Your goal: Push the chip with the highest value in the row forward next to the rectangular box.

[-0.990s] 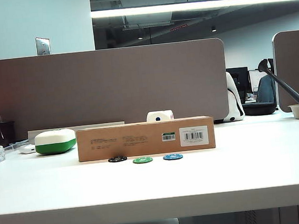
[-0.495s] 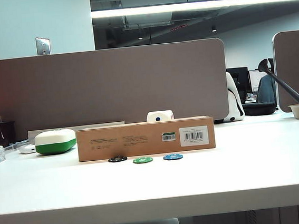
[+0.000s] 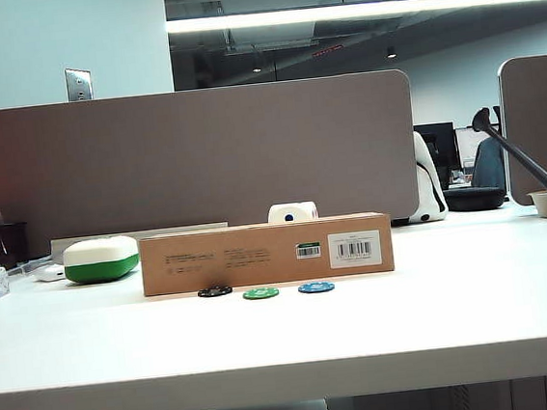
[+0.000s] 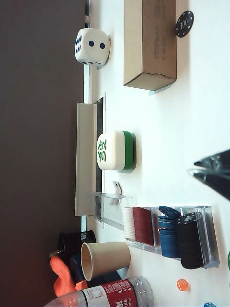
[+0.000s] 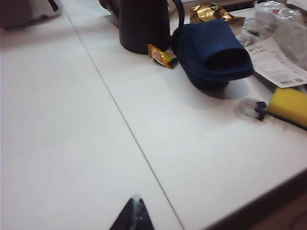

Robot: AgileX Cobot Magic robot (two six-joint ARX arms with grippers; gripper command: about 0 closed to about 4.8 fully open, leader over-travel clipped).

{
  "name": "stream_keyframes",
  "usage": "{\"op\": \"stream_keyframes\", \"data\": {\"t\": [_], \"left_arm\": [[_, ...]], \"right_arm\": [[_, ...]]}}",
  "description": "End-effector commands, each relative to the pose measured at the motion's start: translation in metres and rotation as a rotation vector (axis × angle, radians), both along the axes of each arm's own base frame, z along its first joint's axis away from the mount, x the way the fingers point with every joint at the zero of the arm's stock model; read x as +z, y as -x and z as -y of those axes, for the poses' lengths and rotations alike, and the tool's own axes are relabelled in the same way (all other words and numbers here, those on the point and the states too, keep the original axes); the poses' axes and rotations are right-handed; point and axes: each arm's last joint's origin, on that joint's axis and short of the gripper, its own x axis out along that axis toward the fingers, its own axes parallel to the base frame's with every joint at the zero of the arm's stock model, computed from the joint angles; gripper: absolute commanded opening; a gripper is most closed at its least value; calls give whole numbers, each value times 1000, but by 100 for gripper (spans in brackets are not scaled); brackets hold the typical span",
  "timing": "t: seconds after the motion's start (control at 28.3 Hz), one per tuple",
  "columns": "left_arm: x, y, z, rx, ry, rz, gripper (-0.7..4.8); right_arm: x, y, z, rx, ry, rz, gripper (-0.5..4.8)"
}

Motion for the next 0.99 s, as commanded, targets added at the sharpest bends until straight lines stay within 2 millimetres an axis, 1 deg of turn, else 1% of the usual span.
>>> {"op": "stream_keyframes", "data": {"t": [0.04, 0.25, 0.42, 0.67, 0.71, 0.85, 0.92, 0.99], "left_arm": [[2, 0, 0, 1, -1, 13, -5], [2, 0, 0, 0, -1, 13, -5], [2, 0, 0, 2, 0, 10, -5], [2, 0, 0, 1, 0, 9, -5], [2, 0, 0, 1, -1, 9, -5], [2, 0, 0, 1, -1, 9, -5], [2, 0, 0, 1, -1, 9, -5], [2, 0, 0, 2, 0, 9, -5]], "right_arm": [[1, -6, 4, 136, -7, 95, -8], [-7, -5, 15, 304, 12, 227, -8], [-20, -6, 21, 284, 36, 272, -8], [-60, -10, 18, 375, 18, 316, -8], [-72, -12, 17, 389, 17, 321, -8], [-95, -15, 13, 429, 11, 334, -8], [-105, -17, 11, 446, 9, 337, -8], [-109, -17, 9, 461, 8, 309, -8]]}}
